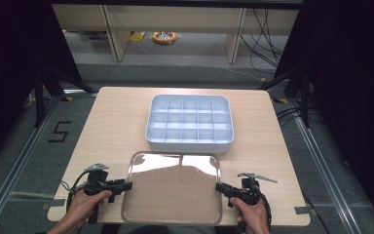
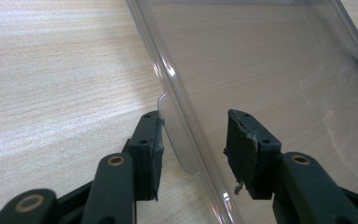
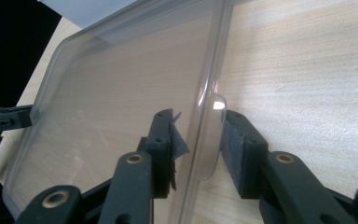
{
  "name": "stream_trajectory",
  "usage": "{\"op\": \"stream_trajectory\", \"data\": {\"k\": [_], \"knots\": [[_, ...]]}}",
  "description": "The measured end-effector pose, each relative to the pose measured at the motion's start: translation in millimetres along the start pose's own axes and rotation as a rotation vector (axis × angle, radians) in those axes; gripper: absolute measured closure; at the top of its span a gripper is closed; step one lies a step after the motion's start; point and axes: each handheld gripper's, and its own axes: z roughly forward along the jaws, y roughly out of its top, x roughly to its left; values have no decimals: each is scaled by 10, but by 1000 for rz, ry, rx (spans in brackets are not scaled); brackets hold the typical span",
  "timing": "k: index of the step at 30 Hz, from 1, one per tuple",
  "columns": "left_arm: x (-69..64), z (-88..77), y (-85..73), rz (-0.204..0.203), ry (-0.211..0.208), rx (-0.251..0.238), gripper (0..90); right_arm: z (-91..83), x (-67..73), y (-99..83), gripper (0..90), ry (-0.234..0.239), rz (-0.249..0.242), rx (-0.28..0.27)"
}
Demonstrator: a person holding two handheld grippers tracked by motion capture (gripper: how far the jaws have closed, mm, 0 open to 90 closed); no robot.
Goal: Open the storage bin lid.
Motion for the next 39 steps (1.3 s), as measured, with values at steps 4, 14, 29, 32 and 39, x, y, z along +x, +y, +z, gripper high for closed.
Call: {"op": "stream_trajectory", "data": {"k": [4,14,29,32,39], "knots": [[-5,-1,2,9,4,3,544,5,1,5,662,-4,-12,-6],[9,-18,11,26,34,-10,525,-53,17,36,637,-30,-20,-19],[16,-114,71,23,26,-72,454,-129,3,113,540,-29,-43,-70],[13,-140,81,26,25,-83,426,-151,45,128,492,-40,-32,-89],[0,-191,82,33,30,-89,356,-211,40,182,384,-83,-108,-108]]}}
